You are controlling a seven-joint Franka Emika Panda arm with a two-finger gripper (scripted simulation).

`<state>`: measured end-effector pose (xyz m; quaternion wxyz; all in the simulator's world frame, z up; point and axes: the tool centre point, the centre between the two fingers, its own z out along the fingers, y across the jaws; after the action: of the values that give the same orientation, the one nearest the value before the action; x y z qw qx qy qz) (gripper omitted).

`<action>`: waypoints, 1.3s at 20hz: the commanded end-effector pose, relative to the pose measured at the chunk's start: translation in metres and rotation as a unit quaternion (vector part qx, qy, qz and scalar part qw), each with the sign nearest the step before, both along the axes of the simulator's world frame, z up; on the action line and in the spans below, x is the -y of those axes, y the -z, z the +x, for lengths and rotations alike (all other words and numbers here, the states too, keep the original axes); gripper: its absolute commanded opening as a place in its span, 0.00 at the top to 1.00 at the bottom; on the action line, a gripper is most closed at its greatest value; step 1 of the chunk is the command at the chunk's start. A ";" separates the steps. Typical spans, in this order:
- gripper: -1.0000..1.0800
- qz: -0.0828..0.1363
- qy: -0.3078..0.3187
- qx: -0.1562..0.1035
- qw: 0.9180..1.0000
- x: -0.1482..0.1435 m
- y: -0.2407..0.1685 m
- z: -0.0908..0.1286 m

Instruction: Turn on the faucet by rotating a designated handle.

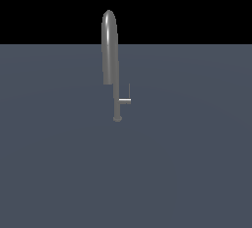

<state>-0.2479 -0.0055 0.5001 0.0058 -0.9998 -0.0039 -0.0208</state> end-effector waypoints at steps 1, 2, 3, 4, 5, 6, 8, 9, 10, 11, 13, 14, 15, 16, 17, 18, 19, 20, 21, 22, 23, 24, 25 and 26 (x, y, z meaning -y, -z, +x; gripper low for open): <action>1.00 0.000 0.000 0.000 1.000 0.000 0.000 0.000; 1.00 0.000 0.000 0.000 1.000 0.000 0.000 0.000; 1.00 0.001 0.001 -0.001 1.000 0.000 0.000 0.001; 1.00 0.001 0.002 -0.002 1.000 0.000 0.000 0.001; 1.00 0.003 0.003 -0.003 1.000 0.000 0.000 0.002; 1.00 0.004 0.004 -0.004 1.000 0.000 0.001 0.003; 1.00 0.008 0.008 -0.008 1.000 -0.001 0.002 0.007; 1.00 0.011 0.011 -0.011 1.000 -0.001 0.002 0.009; 1.00 0.014 0.014 -0.014 1.000 -0.001 0.003 0.011; 1.00 0.017 0.017 -0.017 1.000 -0.001 0.003 0.014; 1.00 0.025 0.025 -0.025 0.999 -0.002 0.005 0.020; 1.00 0.029 0.029 -0.029 0.999 -0.002 0.006 0.023; 1.00 0.034 0.034 -0.034 0.998 -0.002 0.007 0.027; 1.00 0.039 0.039 -0.039 0.998 -0.002 0.008 0.031; 1.00 0.044 0.044 -0.044 0.997 -0.003 0.009 0.036; 1.00 0.050 0.050 -0.050 0.996 -0.003 0.011 0.040; 1.00 0.056 0.056 -0.057 0.995 -0.003 0.012 0.045; 1.00 0.063 0.063 -0.063 0.994 -0.003 0.014 0.051; 1.00 0.070 0.070 -0.070 0.993 -0.003 0.016 0.056; 1.00 0.077 0.077 -0.077 0.991 -0.003 0.018 0.062; 1.00 0.084 0.084 -0.085 0.989 -0.003 0.020 0.068; 1.00 0.091 0.092 -0.092 0.987 -0.003 0.022 0.073; 1.00 0.099 0.099 -0.099 0.985 -0.003 0.025 0.079; 1.00 0.106 0.106 -0.106 0.983 -0.002 0.027 0.085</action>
<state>-0.1719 -0.0029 0.4768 0.0991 -0.9879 0.0935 0.0738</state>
